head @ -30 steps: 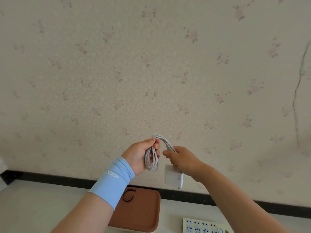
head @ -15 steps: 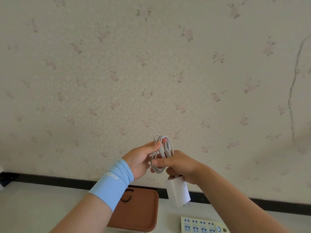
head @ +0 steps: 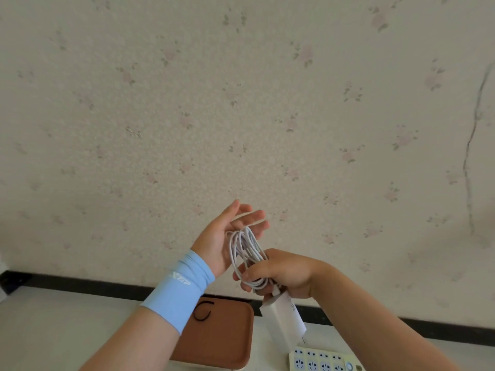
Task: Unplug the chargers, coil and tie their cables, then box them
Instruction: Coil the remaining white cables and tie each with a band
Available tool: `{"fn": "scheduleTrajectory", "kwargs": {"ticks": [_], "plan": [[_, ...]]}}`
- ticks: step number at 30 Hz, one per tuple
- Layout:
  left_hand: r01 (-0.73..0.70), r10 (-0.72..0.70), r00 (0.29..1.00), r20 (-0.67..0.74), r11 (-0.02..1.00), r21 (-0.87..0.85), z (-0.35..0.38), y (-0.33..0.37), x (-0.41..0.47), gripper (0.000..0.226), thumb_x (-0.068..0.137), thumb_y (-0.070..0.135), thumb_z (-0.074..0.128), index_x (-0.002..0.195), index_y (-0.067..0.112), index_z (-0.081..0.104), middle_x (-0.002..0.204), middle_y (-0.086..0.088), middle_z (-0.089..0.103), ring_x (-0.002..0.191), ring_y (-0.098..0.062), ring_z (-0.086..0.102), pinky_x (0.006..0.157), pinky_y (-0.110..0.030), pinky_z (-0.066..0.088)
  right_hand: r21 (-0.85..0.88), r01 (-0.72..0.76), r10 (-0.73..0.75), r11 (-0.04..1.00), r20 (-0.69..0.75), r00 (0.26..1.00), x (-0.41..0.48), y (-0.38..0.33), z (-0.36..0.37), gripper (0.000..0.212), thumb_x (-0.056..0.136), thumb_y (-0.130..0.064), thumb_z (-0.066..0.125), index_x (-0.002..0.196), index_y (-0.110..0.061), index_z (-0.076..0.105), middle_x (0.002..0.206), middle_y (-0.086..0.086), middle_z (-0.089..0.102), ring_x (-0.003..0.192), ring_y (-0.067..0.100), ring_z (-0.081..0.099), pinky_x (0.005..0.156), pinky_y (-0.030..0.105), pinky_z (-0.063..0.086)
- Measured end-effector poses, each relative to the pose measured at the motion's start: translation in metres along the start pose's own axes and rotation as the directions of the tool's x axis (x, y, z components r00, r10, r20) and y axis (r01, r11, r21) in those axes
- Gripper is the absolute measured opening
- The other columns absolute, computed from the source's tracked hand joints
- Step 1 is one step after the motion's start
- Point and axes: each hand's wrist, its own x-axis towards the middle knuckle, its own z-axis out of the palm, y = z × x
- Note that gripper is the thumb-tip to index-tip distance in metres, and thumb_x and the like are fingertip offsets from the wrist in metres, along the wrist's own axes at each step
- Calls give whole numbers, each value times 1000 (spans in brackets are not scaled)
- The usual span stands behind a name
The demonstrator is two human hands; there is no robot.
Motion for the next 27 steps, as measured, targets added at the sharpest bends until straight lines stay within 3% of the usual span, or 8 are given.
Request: {"fn": "scheduleTrajectory", "kwargs": {"ticks": [5, 8, 12, 17, 21, 23, 25, 27], "plan": [[-107, 139, 980, -143, 972, 211, 10, -6, 3, 30, 94, 36, 61, 77, 13, 53, 49, 0, 41, 40, -15, 45, 53, -30, 47, -25, -47, 47, 999, -11, 999, 6, 3, 11, 12, 91, -13, 62, 101, -9, 68, 74, -1, 63, 57, 7, 58, 63, 25, 53], [-123, 157, 973, -168, 972, 198, 12, -6, 4, 36, 96, 41, 58, 71, 16, 48, 47, 2, 33, 37, -10, 30, 40, -22, 31, -69, -69, 66, 995, -45, 997, 10, 5, 13, 19, 82, -27, 73, 89, -10, 69, 80, 4, 67, 70, 16, 62, 77, 36, 53], [-181, 211, 957, -198, 971, 157, 12, -1, 4, 39, 98, 44, 53, 69, 19, 45, 47, 3, 29, 37, -9, 27, 40, -20, 26, -106, -29, 24, 994, -47, 999, 12, 5, 11, 56, 79, -40, 81, 118, -2, 68, 119, 16, 72, 104, 26, 67, 104, 45, 51], [-245, 254, 947, -199, 967, 69, 11, -1, 1, 37, 98, 44, 51, 73, 18, 48, 48, 3, 27, 38, -9, 27, 41, -22, 33, -134, -25, 22, 991, -24, 999, 6, 1, 13, 21, 88, -26, 73, 88, -7, 66, 84, 10, 72, 72, 19, 67, 78, 30, 55], [-254, 272, 949, -161, 959, 123, 10, -3, -1, 25, 97, 39, 52, 95, 14, 55, 53, 2, 34, 45, -10, 40, 52, -26, 47, -117, 0, -3, 993, -22, 1000, 9, 5, 12, 28, 89, -17, 68, 66, -16, 52, 62, 2, 50, 57, 14, 44, 65, 26, 39], [-210, 225, 970, -96, 967, 145, 4, -2, 0, 33, 88, 43, 59, 106, 16, 56, 66, 1, 55, 73, -15, 64, 74, -31, 53, -57, 26, -29, 998, -56, 998, 10, 9, 8, 29, 92, -14, 66, 69, -18, 49, 63, 0, 45, 56, 12, 40, 60, 23, 37], [-98, 104, 994, -26, 979, 178, -5, 1, 0, 55, 80, 54, 67, 121, 20, 54, 106, -1, 70, 114, -17, 61, 102, -37, 42, 34, 33, -28, 999, -132, 991, 11, 12, 3, 26, 96, -14, 64, 75, -18, 49, 64, -1, 44, 55, 11, 38, 57, 20, 36], [-2, -17, 999, 37, 890, 455, -9, -2, -4, 61, 75, 62, 69, 121, 24, 60, 124, 4, 65, 125, -10, 51, 111, -33, 28, 76, 28, -12, 997, -203, 979, 12, 15, -3, 24, 97, -14, 63, 78, -18, 49, 64, -3, 43, 54, 9, 35, 55, 20, 33]]}}
